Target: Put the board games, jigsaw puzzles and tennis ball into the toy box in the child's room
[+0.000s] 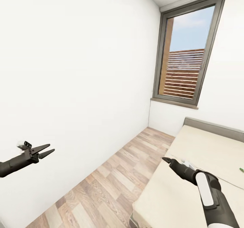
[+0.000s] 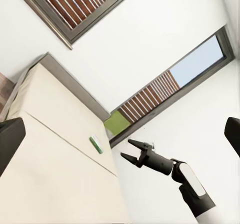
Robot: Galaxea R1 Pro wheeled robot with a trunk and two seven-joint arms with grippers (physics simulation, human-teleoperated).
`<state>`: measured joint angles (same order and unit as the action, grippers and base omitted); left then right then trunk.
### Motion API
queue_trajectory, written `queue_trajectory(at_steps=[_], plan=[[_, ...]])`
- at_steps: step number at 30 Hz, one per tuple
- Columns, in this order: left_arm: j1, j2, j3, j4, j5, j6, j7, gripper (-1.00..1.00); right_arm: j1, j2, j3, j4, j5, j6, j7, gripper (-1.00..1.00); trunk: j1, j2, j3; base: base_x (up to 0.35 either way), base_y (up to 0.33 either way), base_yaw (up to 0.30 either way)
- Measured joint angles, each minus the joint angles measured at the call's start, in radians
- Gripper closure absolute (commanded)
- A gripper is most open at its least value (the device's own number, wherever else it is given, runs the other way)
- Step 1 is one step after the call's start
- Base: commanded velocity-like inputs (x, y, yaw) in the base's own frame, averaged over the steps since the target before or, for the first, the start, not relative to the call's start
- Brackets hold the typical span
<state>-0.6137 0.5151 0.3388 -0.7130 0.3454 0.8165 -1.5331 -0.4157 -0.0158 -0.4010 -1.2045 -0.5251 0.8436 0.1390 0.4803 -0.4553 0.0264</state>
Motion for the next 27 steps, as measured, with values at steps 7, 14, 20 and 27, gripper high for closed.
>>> queue_trajectory(at_steps=[7, 14, 20, 27], plan=[[0.0, 0.001, 0.001, 0.0, 0.0, 0.0, -0.002, -1.0, 0.001, 0.0, -0.008, 0.0, 0.004, -0.001, 0.065, -1.0, 0.0, 0.0, -0.001, 0.0, -0.093, -0.278], [0.0, 0.0, 0.001, 0.0, 0.0, 0.0, -0.002, -1.0, 0.001, 0.001, -0.009, 0.0, 0.005, -0.002, 0.073, -1.0, 0.0, 0.0, -0.003, 0.0, -0.093, -0.278], [0.0, 0.0, 0.003, 0.0, 0.0, 0.001, -0.002, -1.0, 0.001, 0.001, -0.009, 0.0, 0.01, -0.003, 0.074, -1.0, 0.0, 0.0, -0.005, 0.0, -0.093, -0.278], [0.0, 0.0, 0.003, 0.0, 0.0, 0.001, -0.003, -1.0, 0.001, 0.002, -0.01, 0.0, 0.013, -0.004, 0.072, -1.0, 0.0, 0.0, -0.007, -0.012, -0.093, -0.278]])
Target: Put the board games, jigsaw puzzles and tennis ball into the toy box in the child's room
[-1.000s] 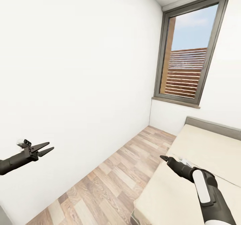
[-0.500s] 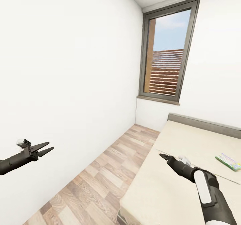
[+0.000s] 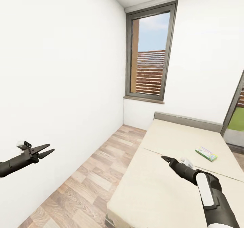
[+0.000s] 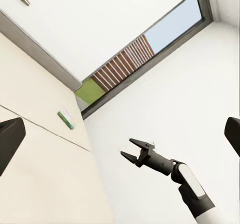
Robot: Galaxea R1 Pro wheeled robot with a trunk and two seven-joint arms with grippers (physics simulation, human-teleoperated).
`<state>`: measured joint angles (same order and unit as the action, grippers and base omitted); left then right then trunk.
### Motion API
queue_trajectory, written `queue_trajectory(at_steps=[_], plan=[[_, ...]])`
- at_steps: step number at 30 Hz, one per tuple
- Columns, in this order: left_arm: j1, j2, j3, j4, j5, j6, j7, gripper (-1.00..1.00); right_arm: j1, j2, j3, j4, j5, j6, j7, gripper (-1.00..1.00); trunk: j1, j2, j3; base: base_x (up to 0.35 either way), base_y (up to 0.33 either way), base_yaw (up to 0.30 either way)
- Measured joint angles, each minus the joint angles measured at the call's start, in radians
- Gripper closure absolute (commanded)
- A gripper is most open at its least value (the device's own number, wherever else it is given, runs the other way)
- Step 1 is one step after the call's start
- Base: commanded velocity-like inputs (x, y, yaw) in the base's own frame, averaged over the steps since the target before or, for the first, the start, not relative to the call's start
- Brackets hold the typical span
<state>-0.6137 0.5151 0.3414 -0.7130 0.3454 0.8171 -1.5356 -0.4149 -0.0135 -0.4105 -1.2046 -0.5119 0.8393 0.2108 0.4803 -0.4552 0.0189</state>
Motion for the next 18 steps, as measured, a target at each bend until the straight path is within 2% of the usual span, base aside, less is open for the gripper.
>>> queue_trajectory(at_steps=[7, 18], plan=[[0.0, 0.0, 0.0, 0.0, 0.001, -0.001, -0.002, -1.0, 0.0, 0.0, 0.0, 0.004, 0.001, 0.0, -0.001, -1.0, 0.0, 0.0, -0.002, -0.084, -0.119, -0.278], [0.0, -0.001, 0.0, 0.0, 0.001, -0.001, -0.001, -1.0, 0.0, -0.001, -0.002, 0.02, 0.002, -0.003, -0.004, -1.0, 0.0, 0.0, -0.007, -0.1, -0.203, -0.278]])
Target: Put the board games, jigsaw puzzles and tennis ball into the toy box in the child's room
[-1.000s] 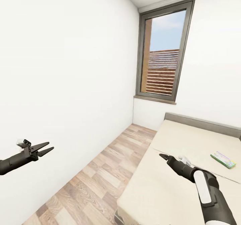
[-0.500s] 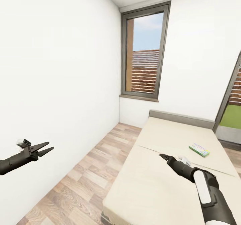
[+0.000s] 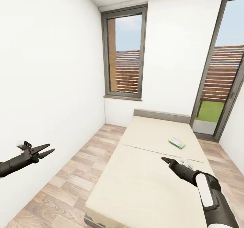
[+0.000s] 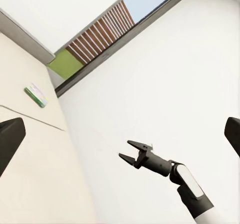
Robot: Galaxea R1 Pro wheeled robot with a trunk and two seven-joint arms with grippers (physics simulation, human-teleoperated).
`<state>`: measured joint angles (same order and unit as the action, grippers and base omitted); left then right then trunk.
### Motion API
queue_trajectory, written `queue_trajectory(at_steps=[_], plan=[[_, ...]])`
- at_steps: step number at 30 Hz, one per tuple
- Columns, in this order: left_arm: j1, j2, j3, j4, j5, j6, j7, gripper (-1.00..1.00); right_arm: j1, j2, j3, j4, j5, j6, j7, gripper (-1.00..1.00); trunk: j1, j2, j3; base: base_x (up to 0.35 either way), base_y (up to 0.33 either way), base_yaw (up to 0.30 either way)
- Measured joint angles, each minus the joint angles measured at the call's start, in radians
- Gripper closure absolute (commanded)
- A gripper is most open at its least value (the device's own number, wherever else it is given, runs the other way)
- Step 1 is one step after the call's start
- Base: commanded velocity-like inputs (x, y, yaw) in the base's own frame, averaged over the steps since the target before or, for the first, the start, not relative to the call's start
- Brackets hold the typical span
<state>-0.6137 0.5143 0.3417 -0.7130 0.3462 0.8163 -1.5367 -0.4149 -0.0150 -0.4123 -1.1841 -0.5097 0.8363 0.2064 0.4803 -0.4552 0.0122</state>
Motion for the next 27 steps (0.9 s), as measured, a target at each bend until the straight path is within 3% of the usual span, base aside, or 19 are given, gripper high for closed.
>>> queue_trajectory(at_steps=[8, 27], plan=[[0.0, 0.001, -0.002, 0.0, -0.001, 0.0, -0.001, -1.0, -0.001, 0.0, 0.0, 0.025, 0.0, -0.027, -0.005, -1.0, 0.0, 0.0, -0.004, -0.008, -0.066, -0.278], [0.0, 0.001, -0.003, 0.0, -0.001, 0.0, -0.001, -1.0, -0.002, 0.001, 0.0, 0.038, 0.001, -0.034, -0.006, -1.0, 0.0, 0.0, -0.015, 0.0, -0.236, -0.277]])
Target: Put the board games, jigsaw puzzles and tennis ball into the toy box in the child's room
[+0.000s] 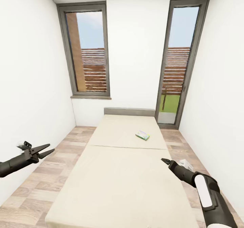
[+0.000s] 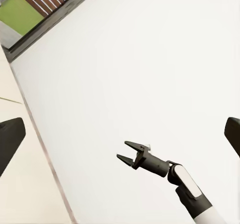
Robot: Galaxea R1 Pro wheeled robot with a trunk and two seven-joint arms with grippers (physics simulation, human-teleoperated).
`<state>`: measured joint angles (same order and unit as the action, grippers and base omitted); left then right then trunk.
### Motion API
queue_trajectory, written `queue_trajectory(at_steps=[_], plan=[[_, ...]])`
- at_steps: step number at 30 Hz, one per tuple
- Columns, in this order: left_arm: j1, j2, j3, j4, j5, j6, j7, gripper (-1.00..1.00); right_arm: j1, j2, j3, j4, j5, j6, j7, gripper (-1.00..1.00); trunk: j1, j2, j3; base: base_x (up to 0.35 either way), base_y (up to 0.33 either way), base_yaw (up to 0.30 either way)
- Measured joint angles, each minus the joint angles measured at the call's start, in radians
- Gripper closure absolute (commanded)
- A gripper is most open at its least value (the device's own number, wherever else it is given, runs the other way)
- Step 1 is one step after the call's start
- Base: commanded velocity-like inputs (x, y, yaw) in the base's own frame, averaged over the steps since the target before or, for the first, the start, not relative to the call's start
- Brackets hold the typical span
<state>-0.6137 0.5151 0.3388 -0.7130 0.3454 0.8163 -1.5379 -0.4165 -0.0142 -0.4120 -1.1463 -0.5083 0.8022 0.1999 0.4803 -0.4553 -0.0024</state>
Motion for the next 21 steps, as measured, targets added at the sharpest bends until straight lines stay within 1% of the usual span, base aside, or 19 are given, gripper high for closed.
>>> queue_trajectory(at_steps=[15, 18, 20, 21], plan=[[0.0, 0.0, 0.0, 0.0, -0.003, -0.007, 0.009, -1.0, 0.0, 0.0, 0.003, 0.0, 0.003, 0.0, 0.002, -1.0, 0.0, 0.001, -0.008, 0.0, -0.016, -0.273], [0.0, -0.001, -0.006, 0.0, -0.02, -0.009, 0.043, -1.0, 0.0, 0.0, 0.005, 0.0, 0.004, -0.001, 0.002, -1.0, 0.0, 0.001, -0.01, 0.0, 0.0, -0.263], [-0.002, -0.005, -0.019, 0.0, -0.042, -0.011, 0.094, -1.0, 0.0, 0.0, 0.007, 0.0, 0.005, -0.001, 0.002, -1.0, 0.0, 0.001, -0.012, 0.0, 0.0, -0.261], [-0.005, -0.013, -0.028, 0.0, -0.053, -0.012, 0.135, -1.0, 0.0, 0.0, 0.008, 0.0, 0.005, -0.002, 0.003, -1.0, 0.0, 0.001, -0.012, 0.0, 0.0, -0.26]])
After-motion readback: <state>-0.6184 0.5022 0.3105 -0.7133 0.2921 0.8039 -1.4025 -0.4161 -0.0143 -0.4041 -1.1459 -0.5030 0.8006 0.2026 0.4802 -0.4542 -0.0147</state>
